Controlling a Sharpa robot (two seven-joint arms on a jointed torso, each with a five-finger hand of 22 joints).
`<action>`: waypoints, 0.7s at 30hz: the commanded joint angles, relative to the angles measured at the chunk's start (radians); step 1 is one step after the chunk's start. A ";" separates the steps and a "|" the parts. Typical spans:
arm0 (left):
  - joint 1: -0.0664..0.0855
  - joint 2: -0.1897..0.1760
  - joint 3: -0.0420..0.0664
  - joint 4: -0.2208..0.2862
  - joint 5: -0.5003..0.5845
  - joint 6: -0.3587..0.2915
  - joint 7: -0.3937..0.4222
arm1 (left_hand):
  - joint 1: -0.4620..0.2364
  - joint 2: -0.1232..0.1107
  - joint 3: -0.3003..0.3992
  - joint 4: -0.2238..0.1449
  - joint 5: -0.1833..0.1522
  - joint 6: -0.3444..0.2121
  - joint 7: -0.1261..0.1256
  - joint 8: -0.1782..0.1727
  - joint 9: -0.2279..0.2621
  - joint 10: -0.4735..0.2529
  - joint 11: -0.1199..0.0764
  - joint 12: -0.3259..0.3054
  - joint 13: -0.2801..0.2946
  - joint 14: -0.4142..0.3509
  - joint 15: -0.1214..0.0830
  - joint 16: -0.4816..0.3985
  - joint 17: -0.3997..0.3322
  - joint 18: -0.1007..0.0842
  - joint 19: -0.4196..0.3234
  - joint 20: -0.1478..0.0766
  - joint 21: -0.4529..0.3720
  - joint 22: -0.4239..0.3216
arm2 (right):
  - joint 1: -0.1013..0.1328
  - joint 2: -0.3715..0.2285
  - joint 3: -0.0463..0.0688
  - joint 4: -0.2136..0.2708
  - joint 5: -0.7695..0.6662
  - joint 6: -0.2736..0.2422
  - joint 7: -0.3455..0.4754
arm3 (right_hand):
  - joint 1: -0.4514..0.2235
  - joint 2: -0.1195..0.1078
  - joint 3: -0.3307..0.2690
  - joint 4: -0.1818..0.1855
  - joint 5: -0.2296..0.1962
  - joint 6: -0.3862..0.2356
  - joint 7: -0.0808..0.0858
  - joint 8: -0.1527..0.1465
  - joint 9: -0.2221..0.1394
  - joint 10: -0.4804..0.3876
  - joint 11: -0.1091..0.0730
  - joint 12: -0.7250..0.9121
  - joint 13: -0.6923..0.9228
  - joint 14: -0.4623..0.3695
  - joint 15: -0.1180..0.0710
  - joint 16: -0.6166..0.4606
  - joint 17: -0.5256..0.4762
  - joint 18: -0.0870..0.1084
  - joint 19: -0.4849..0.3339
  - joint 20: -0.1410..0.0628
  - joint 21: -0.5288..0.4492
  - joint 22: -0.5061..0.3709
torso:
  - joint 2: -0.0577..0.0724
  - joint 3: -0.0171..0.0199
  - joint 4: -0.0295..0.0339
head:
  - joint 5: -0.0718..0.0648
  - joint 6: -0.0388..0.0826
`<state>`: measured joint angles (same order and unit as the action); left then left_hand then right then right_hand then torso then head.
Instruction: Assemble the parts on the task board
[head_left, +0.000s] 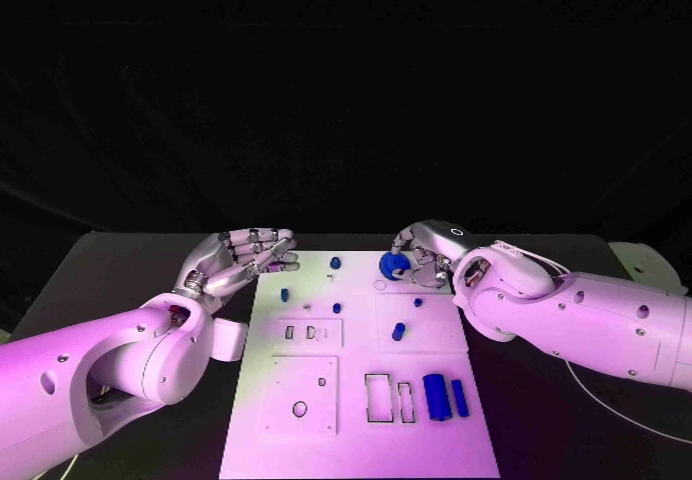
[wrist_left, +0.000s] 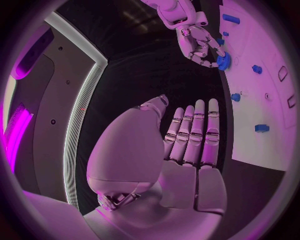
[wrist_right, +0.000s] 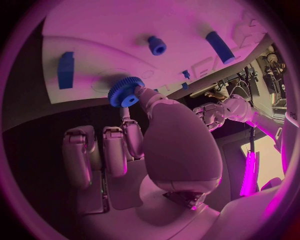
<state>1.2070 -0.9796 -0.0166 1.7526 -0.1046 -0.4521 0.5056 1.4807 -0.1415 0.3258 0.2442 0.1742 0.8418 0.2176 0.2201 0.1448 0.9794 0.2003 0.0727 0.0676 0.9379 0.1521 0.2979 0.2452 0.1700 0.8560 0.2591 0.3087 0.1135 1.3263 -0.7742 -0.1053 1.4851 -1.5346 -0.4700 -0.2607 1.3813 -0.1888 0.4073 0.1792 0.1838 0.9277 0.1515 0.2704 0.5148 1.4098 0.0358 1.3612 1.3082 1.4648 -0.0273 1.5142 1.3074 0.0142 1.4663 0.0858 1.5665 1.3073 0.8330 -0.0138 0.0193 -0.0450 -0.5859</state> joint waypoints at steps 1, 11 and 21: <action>0.001 0.003 0.001 0.000 0.002 0.016 0.005 | 0.000 0.002 0.007 -0.001 -0.005 -0.005 0.034 -0.004 -0.002 -0.008 -0.001 -0.004 0.000 -0.007 0.000 -0.006 0.001 0.013 0.007 0.002 0.001 -0.001 | 0.005 0.002 0.002 0.039 -0.091 -0.076 -0.005 | -0.007 0.002 0.010 0.001 0.008 0.034 -0.037 0.028 0.023 0.001 -0.001 0.001 0.067 0.079 -0.006 0.004 0.131 -0.014 0.105 -0.009 0.004 0.263 | 0.000 -0.0002 -0.0003 | 0.002 0.002; 0.001 0.008 0.001 -0.001 0.002 0.017 0.005 | 0.000 0.002 0.007 -0.001 -0.005 -0.005 0.034 -0.004 -0.002 -0.008 -0.001 -0.004 0.000 -0.007 0.000 -0.006 0.001 0.013 0.007 0.002 0.001 -0.001 | 0.012 0.073 0.003 0.074 -0.152 -0.088 -0.031 | -0.010 0.001 0.014 0.002 0.013 0.033 -0.036 0.027 0.023 0.000 -0.001 -0.001 0.066 0.079 -0.006 0.003 0.128 -0.014 0.105 -0.009 0.004 0.263 | 0.001 -0.0017 0.0023 | 0.005 0.001; 0.001 0.012 0.001 -0.005 0.004 0.020 0.007 | 0.000 0.003 0.008 -0.002 -0.005 -0.006 0.034 -0.004 -0.002 -0.008 -0.001 -0.005 0.000 -0.007 0.001 -0.007 0.002 0.013 0.007 0.002 0.001 -0.002 | -0.010 0.180 -0.003 -0.002 -0.156 -0.073 -0.031 | -0.018 0.000 0.019 0.004 0.012 0.028 -0.034 0.025 0.022 -0.001 0.001 -0.004 0.064 0.079 -0.005 0.003 0.128 -0.014 0.105 -0.009 0.004 0.263 | 0.002 -0.0015 0.0017 | 0.006 -0.001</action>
<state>1.2071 -0.9708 -0.0166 1.7473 -0.1042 -0.4515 0.5043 1.4807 -0.1415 0.3286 0.2413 0.1742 0.8418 0.2175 0.2201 0.1438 0.9794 0.2003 0.0727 0.0676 0.9380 0.1521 0.2979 0.2466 0.1700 0.8560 0.2591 0.3087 0.1136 1.3211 -0.6030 -0.1070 1.4929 -1.6623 -0.5443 -0.2826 1.3759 -0.1951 0.4223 0.1831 0.1919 0.9273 0.1511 0.2706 0.5148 1.4097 0.0359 1.3611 1.3079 1.4648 -0.0272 1.5140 1.3081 0.0142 1.4662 0.0859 1.5664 1.3080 0.8344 -0.0151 0.0210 -0.0375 -0.5872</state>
